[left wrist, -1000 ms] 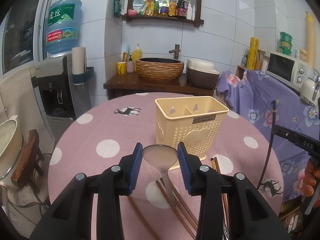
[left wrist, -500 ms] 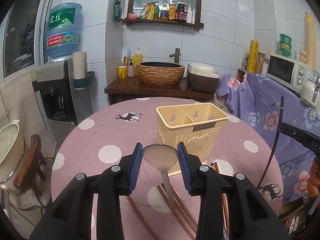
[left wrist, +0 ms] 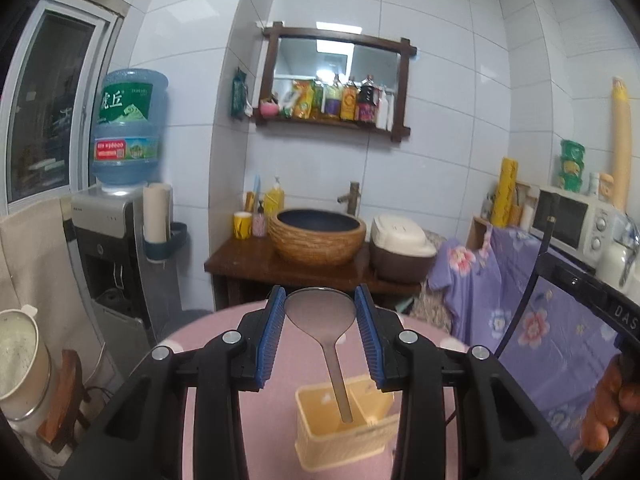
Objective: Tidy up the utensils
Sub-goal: 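Lift black chopstick with right tool while left tool lifts soup spoon toward holder, then lower both utensils into the cream holder and open both tools, then grasp brown-handled spoon with right tool while left tool grasps wooden chopstick, then lift brown-handled spoon with right tool while left tool lifts wooden chopstick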
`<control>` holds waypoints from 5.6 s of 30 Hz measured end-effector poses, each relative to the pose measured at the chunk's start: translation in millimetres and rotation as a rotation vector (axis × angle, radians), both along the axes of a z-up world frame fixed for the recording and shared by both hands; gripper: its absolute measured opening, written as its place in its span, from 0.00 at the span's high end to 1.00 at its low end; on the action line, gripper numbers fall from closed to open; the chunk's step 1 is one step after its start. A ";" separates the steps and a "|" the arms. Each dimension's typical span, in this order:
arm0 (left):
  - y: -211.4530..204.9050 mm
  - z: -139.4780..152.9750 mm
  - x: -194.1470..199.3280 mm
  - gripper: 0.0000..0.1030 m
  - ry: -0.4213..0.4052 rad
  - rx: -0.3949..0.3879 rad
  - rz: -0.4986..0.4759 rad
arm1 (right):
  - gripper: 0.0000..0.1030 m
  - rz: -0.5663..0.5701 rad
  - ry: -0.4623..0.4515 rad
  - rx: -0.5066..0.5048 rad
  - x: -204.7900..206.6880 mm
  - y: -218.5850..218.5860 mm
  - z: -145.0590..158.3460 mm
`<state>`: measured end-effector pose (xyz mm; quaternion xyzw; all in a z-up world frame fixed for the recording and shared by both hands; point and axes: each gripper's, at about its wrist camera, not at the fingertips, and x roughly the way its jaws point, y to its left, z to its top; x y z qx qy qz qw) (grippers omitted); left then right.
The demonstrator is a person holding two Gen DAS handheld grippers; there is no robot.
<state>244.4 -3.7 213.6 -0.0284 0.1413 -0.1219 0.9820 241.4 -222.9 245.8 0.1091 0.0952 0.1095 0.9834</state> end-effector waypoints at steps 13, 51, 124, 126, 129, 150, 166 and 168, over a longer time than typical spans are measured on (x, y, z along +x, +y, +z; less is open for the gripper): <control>-25.5 -69.7 34.2 0.65 0.094 0.067 0.060 | 0.92 -0.098 0.036 -0.082 63.1 44.2 -64.0; 21.7 -152.4 -44.1 0.09 0.234 0.071 0.034 | 0.45 -0.022 0.260 -0.182 -4.5 20.9 -143.4; 15.5 -251.3 -4.8 0.89 0.608 0.194 0.041 | 0.85 -0.030 0.709 -0.218 3.0 30.7 -290.1; 14.8 -250.9 -4.8 0.90 0.612 0.175 0.029 | 0.85 -0.032 0.708 -0.207 2.0 28.7 -290.5; 13.7 -246.0 -8.9 0.90 0.597 0.159 0.025 | 0.85 -0.037 0.695 -0.181 -1.5 22.9 -288.5; 29.4 -103.1 -97.5 0.92 0.177 -0.038 -0.072 | 0.99 0.044 0.322 -0.076 -71.7 -15.6 -173.5; 29.1 -102.0 -101.3 0.92 0.157 -0.048 -0.073 | 0.60 -0.027 0.407 -0.064 -25.8 -34.1 -196.2; 29.8 -101.5 -102.9 0.92 0.154 -0.050 -0.078 | 0.59 -0.055 0.469 -0.053 -2.7 -41.2 -212.3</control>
